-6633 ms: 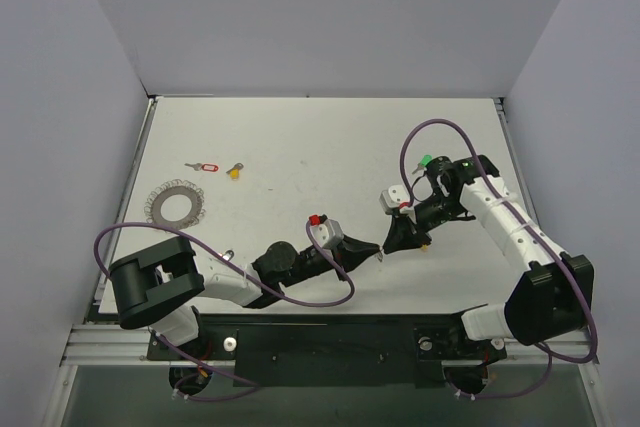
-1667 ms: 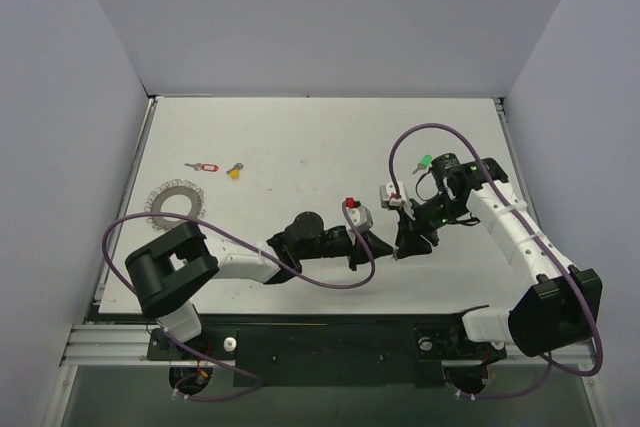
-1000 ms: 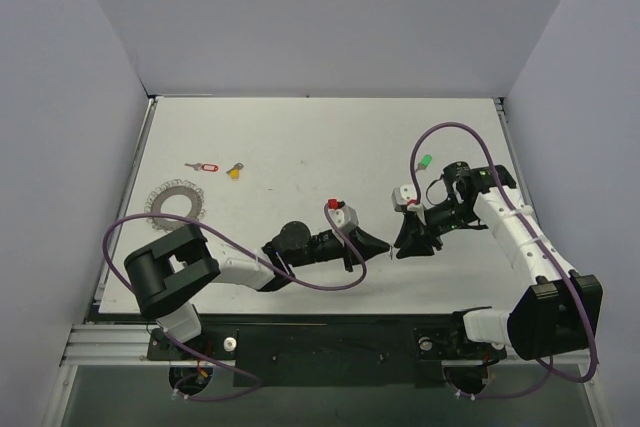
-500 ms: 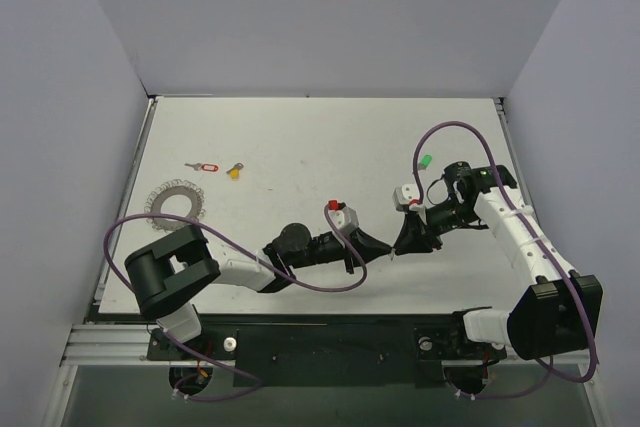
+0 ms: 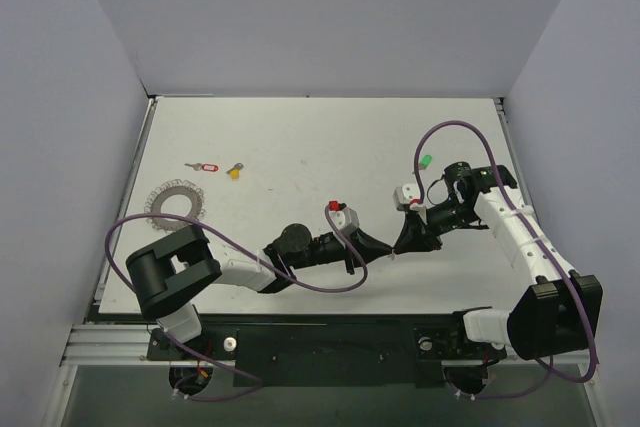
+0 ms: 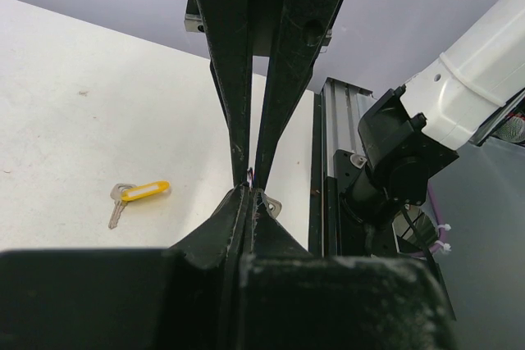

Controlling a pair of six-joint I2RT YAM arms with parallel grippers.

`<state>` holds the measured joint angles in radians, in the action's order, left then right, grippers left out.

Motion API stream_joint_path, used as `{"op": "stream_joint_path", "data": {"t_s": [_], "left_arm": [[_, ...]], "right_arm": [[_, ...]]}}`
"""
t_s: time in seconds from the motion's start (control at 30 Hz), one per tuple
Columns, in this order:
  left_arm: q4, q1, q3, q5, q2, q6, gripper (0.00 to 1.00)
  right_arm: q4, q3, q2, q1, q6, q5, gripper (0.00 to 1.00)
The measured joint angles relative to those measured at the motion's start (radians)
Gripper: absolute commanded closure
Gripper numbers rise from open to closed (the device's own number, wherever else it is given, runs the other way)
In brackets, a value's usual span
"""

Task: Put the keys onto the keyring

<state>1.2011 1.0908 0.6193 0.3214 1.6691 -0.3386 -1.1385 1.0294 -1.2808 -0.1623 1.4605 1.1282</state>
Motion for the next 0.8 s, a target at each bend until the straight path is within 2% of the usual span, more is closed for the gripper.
{"op": "stream_joint_path", "data": {"t_s": [0.23, 0.33, 0.6, 0.7, 0.8], "left_arm": [[0.001, 0.000, 0.000, -0.004, 0.001, -0.004, 1.00], [0.002, 0.001, 0.000, -0.004, 0.002, -0.010, 1.00], [0.015, 0.001, 0.000, -0.005, 0.011, -0.018, 0.99], [0.015, 0.000, 0.000, -0.008, 0.011, -0.020, 0.79], [0.014, 0.000, -0.002, -0.022, 0.008, -0.023, 0.66]], "right_arm": [[-0.001, 0.000, 0.000, -0.001, 0.003, 0.003, 0.95], [-0.002, 0.000, 0.000, -0.002, 0.004, 0.003, 1.00], [-0.013, 0.000, 0.000, -0.003, 0.005, 0.001, 1.00], [-0.014, 0.000, 0.000, -0.003, 0.005, 0.000, 1.00], [-0.019, 0.000, 0.000, -0.003, 0.006, -0.001, 1.00]]}}
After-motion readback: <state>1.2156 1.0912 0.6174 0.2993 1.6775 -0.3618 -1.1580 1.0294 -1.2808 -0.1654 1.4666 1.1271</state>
